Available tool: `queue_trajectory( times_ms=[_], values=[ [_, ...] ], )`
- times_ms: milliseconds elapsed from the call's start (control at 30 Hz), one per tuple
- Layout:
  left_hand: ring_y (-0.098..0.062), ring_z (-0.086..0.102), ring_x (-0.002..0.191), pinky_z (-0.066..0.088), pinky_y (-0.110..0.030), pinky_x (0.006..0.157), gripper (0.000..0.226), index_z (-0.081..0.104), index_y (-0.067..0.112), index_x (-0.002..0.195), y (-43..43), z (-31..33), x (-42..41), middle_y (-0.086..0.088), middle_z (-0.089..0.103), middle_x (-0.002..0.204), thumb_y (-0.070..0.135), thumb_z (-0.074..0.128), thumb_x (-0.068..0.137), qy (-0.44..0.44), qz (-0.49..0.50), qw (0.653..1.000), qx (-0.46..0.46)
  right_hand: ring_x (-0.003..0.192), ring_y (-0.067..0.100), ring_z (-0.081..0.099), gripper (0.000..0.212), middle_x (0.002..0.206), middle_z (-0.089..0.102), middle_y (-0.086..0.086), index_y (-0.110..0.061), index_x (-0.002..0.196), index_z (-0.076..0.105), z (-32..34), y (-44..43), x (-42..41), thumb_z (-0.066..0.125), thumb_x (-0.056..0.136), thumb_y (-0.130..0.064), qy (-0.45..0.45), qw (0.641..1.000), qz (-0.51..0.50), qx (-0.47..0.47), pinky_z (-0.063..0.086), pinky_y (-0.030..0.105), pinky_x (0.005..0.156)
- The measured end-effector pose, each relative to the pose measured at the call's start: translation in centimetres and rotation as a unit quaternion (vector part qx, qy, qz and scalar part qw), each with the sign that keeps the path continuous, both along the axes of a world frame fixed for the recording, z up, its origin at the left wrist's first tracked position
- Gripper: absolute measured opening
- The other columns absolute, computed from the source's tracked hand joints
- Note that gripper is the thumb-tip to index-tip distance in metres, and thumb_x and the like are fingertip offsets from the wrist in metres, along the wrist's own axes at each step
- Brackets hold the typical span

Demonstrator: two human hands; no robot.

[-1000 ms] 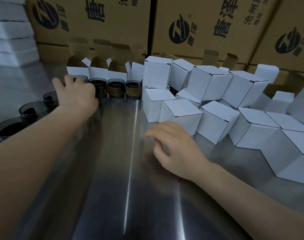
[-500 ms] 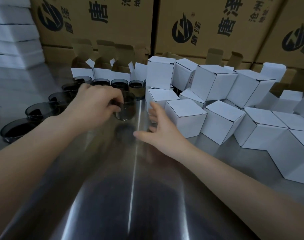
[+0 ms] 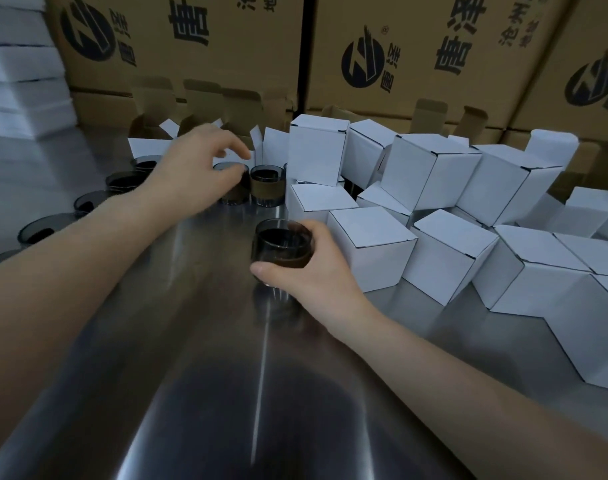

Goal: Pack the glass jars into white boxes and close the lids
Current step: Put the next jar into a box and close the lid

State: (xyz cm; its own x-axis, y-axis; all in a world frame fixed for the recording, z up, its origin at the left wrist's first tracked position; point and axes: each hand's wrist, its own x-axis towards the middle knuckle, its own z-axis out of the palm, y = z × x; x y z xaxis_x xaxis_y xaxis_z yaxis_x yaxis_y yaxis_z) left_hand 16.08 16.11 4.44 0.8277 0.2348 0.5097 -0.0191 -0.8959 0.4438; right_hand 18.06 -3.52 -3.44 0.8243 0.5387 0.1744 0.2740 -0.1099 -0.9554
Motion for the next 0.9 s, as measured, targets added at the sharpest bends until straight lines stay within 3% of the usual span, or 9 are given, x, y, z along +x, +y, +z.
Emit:
queue_trajectory(
  times_ms=[67, 200, 400, 467, 600, 667, 767, 833, 900],
  values=[
    [-0.024, 0.042, 0.13, 0.036, -0.041, 0.105, 0.029, 0.062, 0.02, 0.123, 1.0, -0.1, 3.1, -0.007, 0.051, 0.135, 0.022, 0.057, 0.094, 0.035, 0.029, 0.999, 0.021, 0.095, -0.005, 0.062, 0.06, 0.101, 0.063, -0.022, -0.038, 0.112, 0.05, -0.1, -0.1, 0.1, 0.089, 0.066, -0.036, 0.001, 1.0, 0.004, -0.009, 0.053, 0.014, 0.079],
    [-0.033, 0.033, 0.135, 0.031, -0.048, 0.11, 0.044, 0.054, 0.022, 0.135, 1.6, -0.5, 8.6, -0.011, 0.051, 0.138, 0.035, 0.057, 0.093, 0.1, 0.049, 0.993, 0.034, 0.089, -0.015, 0.059, 0.053, 0.094, 0.063, -0.029, -0.038, 0.104, 0.052, -0.1, -0.3, 0.1, 0.089, 0.066, -0.035, 0.008, 1.0, 0.016, 0.003, 0.047, 0.003, 0.067],
    [-0.037, 0.002, 0.148, 0.009, -0.058, 0.116, 0.063, 0.036, 0.024, 0.148, 1.9, -1.2, 13.2, -0.012, 0.03, 0.156, 0.051, 0.051, 0.093, 0.21, 0.108, 0.971, -0.036, 0.091, -0.009, 0.061, 0.055, 0.099, 0.064, -0.022, -0.039, 0.108, 0.053, -0.2, -0.3, 0.1, 0.089, 0.066, -0.035, 0.023, 0.999, 0.023, 0.012, 0.048, 0.005, 0.069],
    [-0.037, 0.002, 0.148, 0.005, -0.06, 0.117, 0.064, 0.038, 0.023, 0.146, 2.3, -1.4, 14.0, -0.012, 0.028, 0.158, 0.051, 0.053, 0.091, 0.221, 0.114, 0.967, -0.054, 0.093, -0.007, 0.061, 0.056, 0.101, 0.064, -0.022, -0.04, 0.109, 0.053, -0.2, -0.3, 0.1, 0.088, 0.067, -0.036, 0.025, 0.999, 0.027, 0.011, 0.049, 0.006, 0.071],
    [-0.038, 0.02, 0.144, 0.015, -0.06, 0.117, 0.067, 0.041, 0.024, 0.143, 3.4, -1.8, 14.6, -0.014, 0.033, 0.153, 0.054, 0.057, 0.084, 0.221, 0.11, 0.964, -0.099, 0.091, -0.01, 0.061, 0.053, 0.099, 0.065, -0.024, -0.04, 0.107, 0.054, -0.3, -0.3, 0.2, 0.088, 0.067, -0.035, 0.032, 0.999, 0.033, 0.021, 0.048, 0.005, 0.069],
    [-0.039, 0.02, 0.143, 0.015, -0.058, 0.117, 0.062, 0.045, 0.024, 0.14, 3.4, -1.9, 14.6, -0.017, 0.033, 0.152, 0.05, 0.058, 0.085, 0.2, 0.111, 0.966, -0.122, 0.091, -0.01, 0.061, 0.053, 0.099, 0.065, -0.024, -0.04, 0.107, 0.054, -0.4, -0.3, 0.3, 0.088, 0.066, -0.035, 0.033, 0.999, 0.033, 0.025, 0.048, 0.005, 0.07],
    [-0.037, 0.016, 0.141, 0.019, -0.05, 0.115, 0.036, 0.057, 0.028, 0.125, 2.9, -1.5, 14.0, -0.02, 0.034, 0.147, 0.037, 0.057, 0.09, 0.128, 0.114, 0.973, -0.153, 0.092, -0.009, 0.062, 0.054, 0.099, 0.065, -0.023, -0.039, 0.107, 0.055, -0.5, -0.1, 0.4, 0.088, 0.066, -0.034, 0.031, 0.998, 0.033, 0.036, 0.049, 0.006, 0.071],
    [-0.035, 0.017, 0.141, 0.023, -0.044, 0.113, 0.051, 0.047, 0.024, 0.141, 2.2, -0.9, 13.1, -0.018, 0.031, 0.148, 0.032, 0.055, 0.092, 0.066, 0.113, 0.976, -0.172, 0.092, -0.008, 0.063, 0.053, 0.099, 0.066, -0.023, -0.038, 0.107, 0.055, -0.6, -0.1, 0.4, 0.089, 0.066, -0.033, 0.026, 0.998, 0.029, 0.049, 0.049, 0.007, 0.071],
    [-0.034, 0.023, 0.14, 0.024, -0.044, 0.113, 0.055, 0.043, 0.02, 0.145, 1.4, 0.0, 11.4, -0.013, 0.035, 0.148, 0.025, 0.055, 0.092, -0.018, 0.108, 0.983, -0.148, 0.093, -0.007, 0.063, 0.054, 0.1, 0.065, -0.024, -0.039, 0.107, 0.055, -0.4, -0.1, 0.2, 0.088, 0.065, -0.034, 0.017, 0.998, 0.03, 0.055, 0.049, 0.008, 0.072]
  ],
)
